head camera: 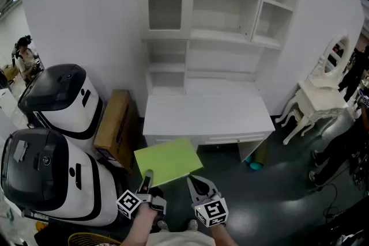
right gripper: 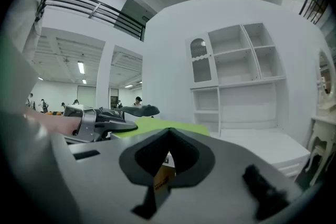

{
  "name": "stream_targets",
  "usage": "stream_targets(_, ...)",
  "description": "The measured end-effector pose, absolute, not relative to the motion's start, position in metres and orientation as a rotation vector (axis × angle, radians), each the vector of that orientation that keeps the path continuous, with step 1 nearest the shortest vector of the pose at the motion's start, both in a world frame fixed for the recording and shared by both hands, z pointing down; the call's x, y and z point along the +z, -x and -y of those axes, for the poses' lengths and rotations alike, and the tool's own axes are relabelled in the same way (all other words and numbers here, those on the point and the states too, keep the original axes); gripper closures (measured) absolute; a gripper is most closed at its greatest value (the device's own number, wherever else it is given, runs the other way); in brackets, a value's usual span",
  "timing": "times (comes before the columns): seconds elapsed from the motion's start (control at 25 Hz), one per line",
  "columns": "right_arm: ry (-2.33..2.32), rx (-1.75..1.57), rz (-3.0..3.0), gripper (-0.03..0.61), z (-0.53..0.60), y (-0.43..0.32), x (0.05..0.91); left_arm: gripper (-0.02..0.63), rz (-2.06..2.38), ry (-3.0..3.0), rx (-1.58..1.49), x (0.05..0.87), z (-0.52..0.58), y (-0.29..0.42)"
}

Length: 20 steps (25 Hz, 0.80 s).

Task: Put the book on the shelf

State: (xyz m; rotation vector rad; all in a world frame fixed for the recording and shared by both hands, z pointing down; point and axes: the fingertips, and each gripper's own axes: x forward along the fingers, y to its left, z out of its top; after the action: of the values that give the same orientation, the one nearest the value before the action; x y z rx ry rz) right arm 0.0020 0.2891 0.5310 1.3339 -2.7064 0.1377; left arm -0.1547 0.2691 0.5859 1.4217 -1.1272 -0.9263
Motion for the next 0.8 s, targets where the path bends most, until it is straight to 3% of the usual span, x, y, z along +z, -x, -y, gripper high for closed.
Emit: stream_targets(0.8, -1.283, 0.146, 2.707, 0.566, -0.285, -0.023, 0.536, 0.465, 1.113, -1.339, -0.977, 0.594, -0.263, 0.118)
